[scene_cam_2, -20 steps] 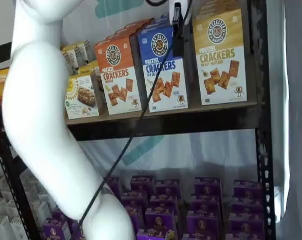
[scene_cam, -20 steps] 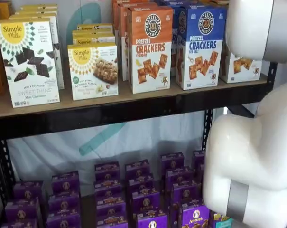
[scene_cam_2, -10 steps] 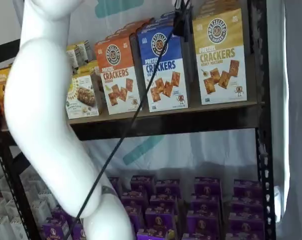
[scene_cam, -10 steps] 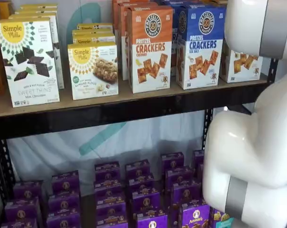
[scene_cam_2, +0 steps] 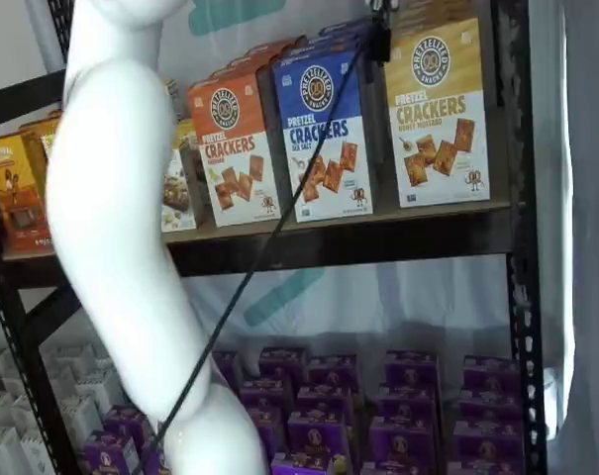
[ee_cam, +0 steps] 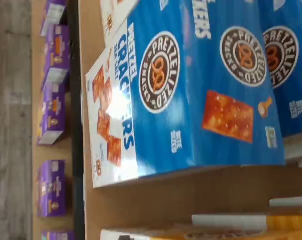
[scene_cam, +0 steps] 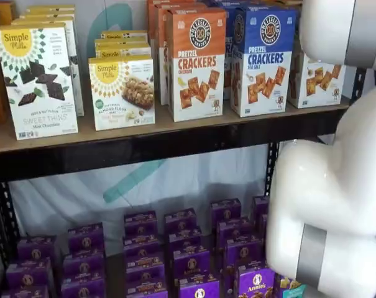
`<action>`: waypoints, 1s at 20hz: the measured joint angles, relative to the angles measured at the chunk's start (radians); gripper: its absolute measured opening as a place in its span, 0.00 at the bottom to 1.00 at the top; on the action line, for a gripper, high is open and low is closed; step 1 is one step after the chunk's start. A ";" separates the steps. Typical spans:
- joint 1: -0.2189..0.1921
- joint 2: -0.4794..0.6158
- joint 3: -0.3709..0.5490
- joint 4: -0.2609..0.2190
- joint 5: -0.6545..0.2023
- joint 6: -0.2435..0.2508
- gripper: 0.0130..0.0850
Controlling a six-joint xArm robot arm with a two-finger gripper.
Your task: Retrieve the yellow and white box located on the top shelf, the sixth one from the left
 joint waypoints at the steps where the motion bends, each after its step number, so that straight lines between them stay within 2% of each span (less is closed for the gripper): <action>1: 0.010 0.027 -0.035 -0.023 0.016 0.004 1.00; 8: 0.028 0.087 -0.101 -0.054 0.022 0.011 1.00; 20: 0.064 0.110 -0.088 -0.105 -0.033 0.006 1.00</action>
